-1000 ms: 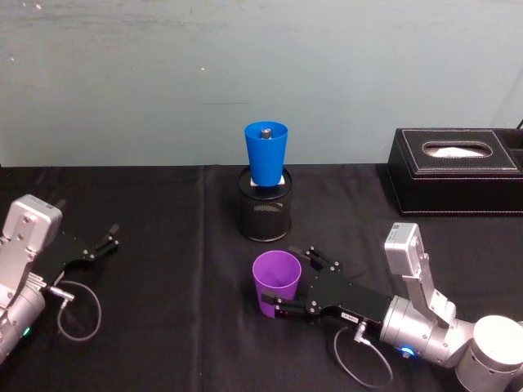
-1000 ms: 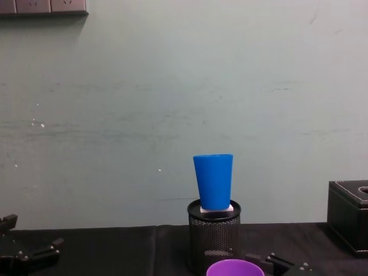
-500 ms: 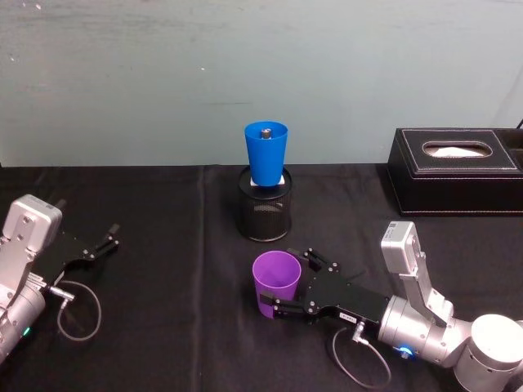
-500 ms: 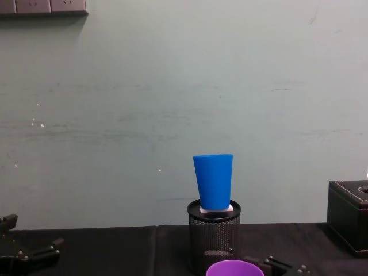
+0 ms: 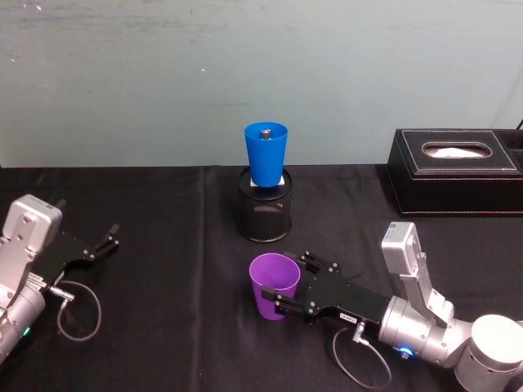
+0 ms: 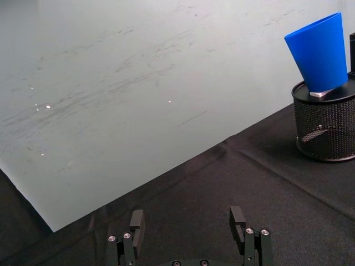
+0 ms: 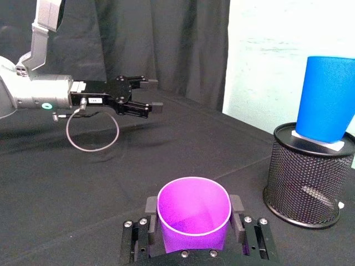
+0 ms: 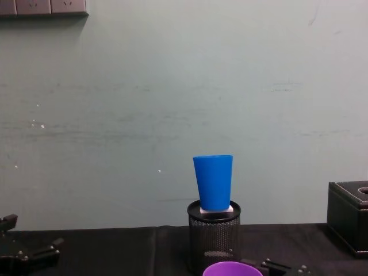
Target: Pick up one cup with a gripper and tap it against the other cup.
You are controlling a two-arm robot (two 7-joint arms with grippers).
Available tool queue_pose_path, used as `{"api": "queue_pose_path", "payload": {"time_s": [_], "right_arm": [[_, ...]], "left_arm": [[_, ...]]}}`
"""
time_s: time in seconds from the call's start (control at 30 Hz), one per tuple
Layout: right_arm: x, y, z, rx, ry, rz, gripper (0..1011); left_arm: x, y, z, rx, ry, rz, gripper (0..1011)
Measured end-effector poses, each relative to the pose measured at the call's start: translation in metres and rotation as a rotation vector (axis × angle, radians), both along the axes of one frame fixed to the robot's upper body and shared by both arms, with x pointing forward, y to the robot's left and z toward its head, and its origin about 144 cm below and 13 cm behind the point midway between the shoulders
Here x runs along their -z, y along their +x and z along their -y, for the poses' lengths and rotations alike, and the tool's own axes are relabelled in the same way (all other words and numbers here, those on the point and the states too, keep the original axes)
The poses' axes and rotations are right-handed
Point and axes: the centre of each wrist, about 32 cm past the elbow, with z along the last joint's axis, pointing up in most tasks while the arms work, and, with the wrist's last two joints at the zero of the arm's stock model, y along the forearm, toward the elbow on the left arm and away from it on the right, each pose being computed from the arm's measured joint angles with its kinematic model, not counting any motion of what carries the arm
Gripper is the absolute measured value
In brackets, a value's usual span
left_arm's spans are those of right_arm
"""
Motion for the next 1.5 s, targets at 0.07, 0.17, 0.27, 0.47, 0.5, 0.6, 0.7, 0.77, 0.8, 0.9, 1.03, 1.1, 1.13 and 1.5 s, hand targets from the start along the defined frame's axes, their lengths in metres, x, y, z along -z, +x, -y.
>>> {"api": "queue_pose_path", "payload": {"time_s": [0.07,0.17,0.27,0.47,0.5,0.6,0.7,0.77,0.8,0.9,1.03,1.1,1.13,1.5], "right_arm": [[0.000,0.000,0.000,0.000,0.000,0.000,777],[0.000,0.000,0.000,-0.001,0.000,0.001,762],[-0.003,0.000,0.000,-0.005,0.001,0.007,751],[-0.022,-0.002,-0.001,-0.003,0.015,0.020,726],[-0.027,-0.002,-0.001,-0.001,0.021,0.022,723],[-0.036,-0.003,-0.001,0.002,0.027,0.028,723],[-0.048,-0.003,-0.002,0.002,0.027,0.035,724],[-0.058,-0.004,-0.001,0.003,0.026,0.040,724],[-0.060,-0.004,-0.001,0.003,0.025,0.042,723],[-0.071,-0.004,0.000,0.003,0.022,0.046,724],[-0.081,-0.003,0.001,0.002,0.019,0.050,724],[-0.084,-0.003,0.001,0.004,0.018,0.047,724],[-0.086,-0.003,0.002,0.004,0.019,0.046,724],[-0.088,-0.003,0.002,0.005,0.020,0.040,724]], "left_arm": [[0.000,0.000,0.000,0.000,0.000,0.000,1000],[0.000,0.000,0.000,0.000,0.000,0.000,1000],[0.000,0.000,0.000,0.000,0.000,0.000,1000],[0.000,0.000,0.000,0.000,0.000,0.000,1000],[0.000,0.000,0.000,0.000,0.000,0.000,1000],[0.000,0.000,0.000,0.000,0.000,0.000,1000],[0.000,0.000,0.000,0.000,0.000,0.000,1000],[0.000,0.000,0.000,0.000,0.000,0.000,1000],[0.000,0.000,0.000,0.000,0.000,0.000,1000],[0.000,0.000,0.000,0.000,0.000,0.000,1000],[0.000,0.000,0.000,0.000,0.000,0.000,1000],[0.000,0.000,0.000,0.000,0.000,0.000,1000],[0.000,0.000,0.000,0.000,0.000,0.000,1000],[0.000,0.000,0.000,0.000,0.000,0.000,1000]]}}
